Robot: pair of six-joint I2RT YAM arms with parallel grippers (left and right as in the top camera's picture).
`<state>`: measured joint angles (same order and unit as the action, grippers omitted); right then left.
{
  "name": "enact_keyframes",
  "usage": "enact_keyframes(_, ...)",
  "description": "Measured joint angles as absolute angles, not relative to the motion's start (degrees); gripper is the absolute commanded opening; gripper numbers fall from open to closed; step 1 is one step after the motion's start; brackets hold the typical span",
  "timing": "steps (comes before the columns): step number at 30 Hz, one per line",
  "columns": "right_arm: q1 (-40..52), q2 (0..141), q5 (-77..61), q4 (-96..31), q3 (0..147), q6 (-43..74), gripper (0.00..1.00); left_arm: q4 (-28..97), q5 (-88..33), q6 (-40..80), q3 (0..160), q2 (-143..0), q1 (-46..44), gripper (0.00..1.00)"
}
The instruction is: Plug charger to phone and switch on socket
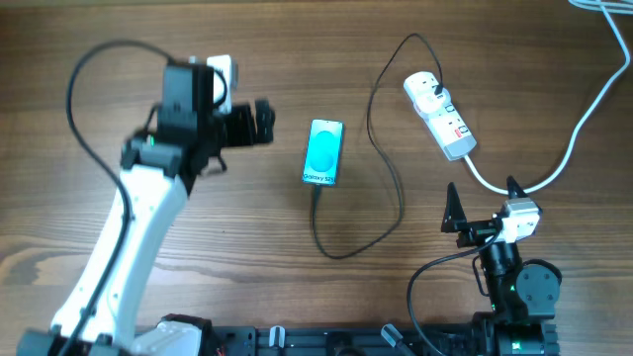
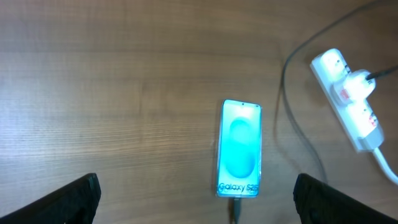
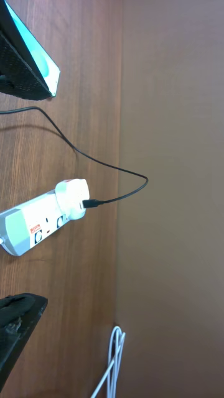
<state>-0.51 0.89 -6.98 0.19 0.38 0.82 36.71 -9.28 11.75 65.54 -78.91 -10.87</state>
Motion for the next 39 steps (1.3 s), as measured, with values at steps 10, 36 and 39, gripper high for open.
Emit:
enact_keyframes(10,-0.51,0.89,-6.98,0.21,0.38,0.82,1.00,14.09,-8.75,11.94,35.22,-59.59,-10.48,1.00)
enact_keyframes(36,-0.51,0.89,-6.98,0.21,0.38,0.82,1.00,2.50,-8.14,10.35,3.51,-14.76,-3.05,1.00)
enact_keyframes(39,-0.51,0.89,-6.98,0.21,0.38,0.82,1.00,2.42,-8.14,10.17,1.85,-8.99,-1.83,1.00)
